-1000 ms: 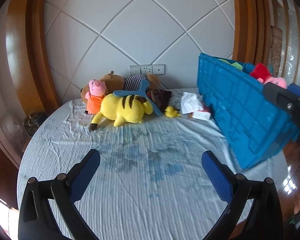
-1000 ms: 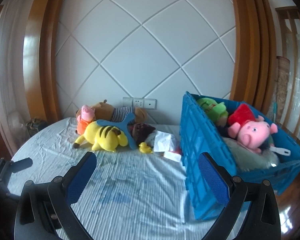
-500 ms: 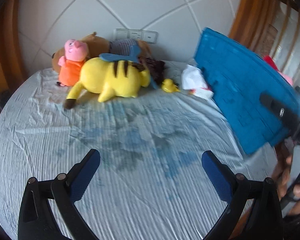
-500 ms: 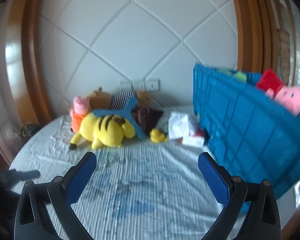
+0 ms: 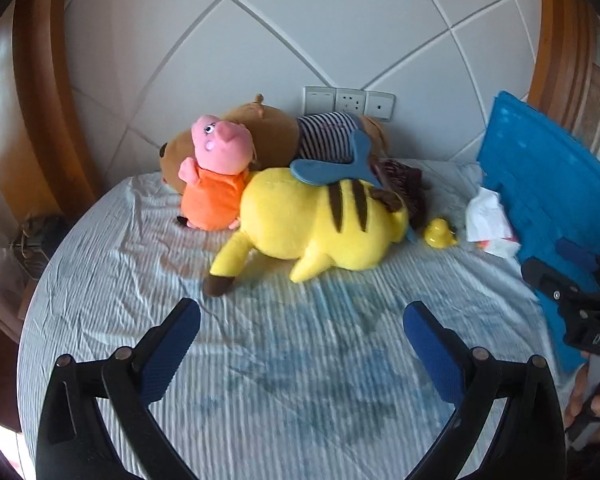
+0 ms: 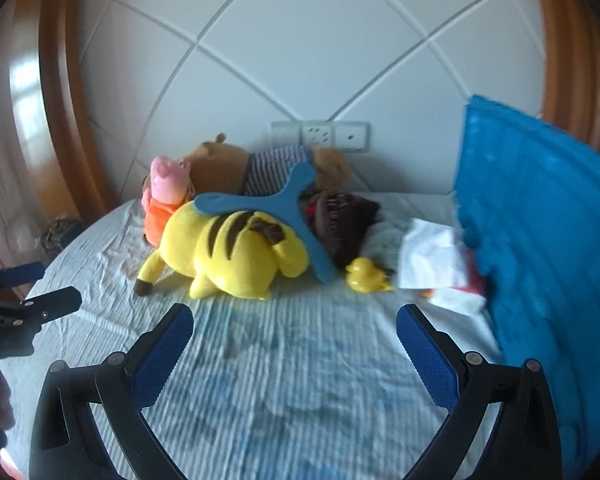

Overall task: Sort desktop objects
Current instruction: 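Move the right tool to the yellow Pikachu plush and close on it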

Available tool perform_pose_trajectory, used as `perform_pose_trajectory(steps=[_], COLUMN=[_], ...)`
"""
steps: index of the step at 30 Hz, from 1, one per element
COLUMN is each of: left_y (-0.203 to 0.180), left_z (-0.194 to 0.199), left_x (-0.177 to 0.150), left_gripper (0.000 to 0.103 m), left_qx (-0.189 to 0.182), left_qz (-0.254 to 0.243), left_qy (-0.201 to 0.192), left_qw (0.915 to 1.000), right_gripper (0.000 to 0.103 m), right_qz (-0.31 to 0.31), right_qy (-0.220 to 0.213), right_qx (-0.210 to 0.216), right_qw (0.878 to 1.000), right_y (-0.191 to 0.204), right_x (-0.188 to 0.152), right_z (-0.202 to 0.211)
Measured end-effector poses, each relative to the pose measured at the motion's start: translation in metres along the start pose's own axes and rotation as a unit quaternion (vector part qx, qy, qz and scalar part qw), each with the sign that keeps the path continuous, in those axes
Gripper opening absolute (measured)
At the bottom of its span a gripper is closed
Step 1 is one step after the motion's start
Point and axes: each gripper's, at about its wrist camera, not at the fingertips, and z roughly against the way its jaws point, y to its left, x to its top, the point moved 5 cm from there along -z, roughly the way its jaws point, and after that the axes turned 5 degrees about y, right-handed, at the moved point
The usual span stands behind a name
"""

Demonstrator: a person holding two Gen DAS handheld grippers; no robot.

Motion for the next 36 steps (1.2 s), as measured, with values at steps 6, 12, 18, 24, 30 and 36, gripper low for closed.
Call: perform_pose_trajectory(steps=[6, 12, 18, 24, 30, 36], left_y=[0.028, 0.061, 0.066, 0.07, 0.071, 0.069], left_z=[-0.042, -0.097, -0.153, -0.202, -0.222, -0.239], left_x=[0.018, 0.036, 0.044, 0.043, 0.036, 0.037], left_gripper=[0.103, 0.103, 0.103, 0.103, 0.103, 0.103], left_qx=[0.016, 0.039, 0.006, -0.036, -0.072, -0.081], left_qz=[-0.012, -0.007, -0.033, -0.047, -0.07, -0.085], left_qy=[0.008, 0.026, 0.046, 0.078, 0.091, 0.103], left_qw=[0.9998, 0.9989, 0.9984, 0.9952, 0.9908, 0.9877], right_gripper=[0.103, 0.103, 0.103, 0.103, 0.103, 0.103], right_qz=[0.039, 0.035, 0.023, 0.033, 0.036, 0.037], right_qy=[0.024, 0.065, 0.1, 0.125, 0.141, 0.147], right_qx=[0.015, 0.029, 0.039, 0.053, 0.057, 0.055], right_qw=[0.999, 0.997, 0.994, 0.99, 0.988, 0.987], right_y=[0.02, 0.036, 0.043, 0.052, 0.056, 0.058], right_x=[0.017, 0.021, 0.023, 0.026, 0.018, 0.013], right_z=[-0.05, -0.114, -0.169, -0.211, -0.235, -0.249])
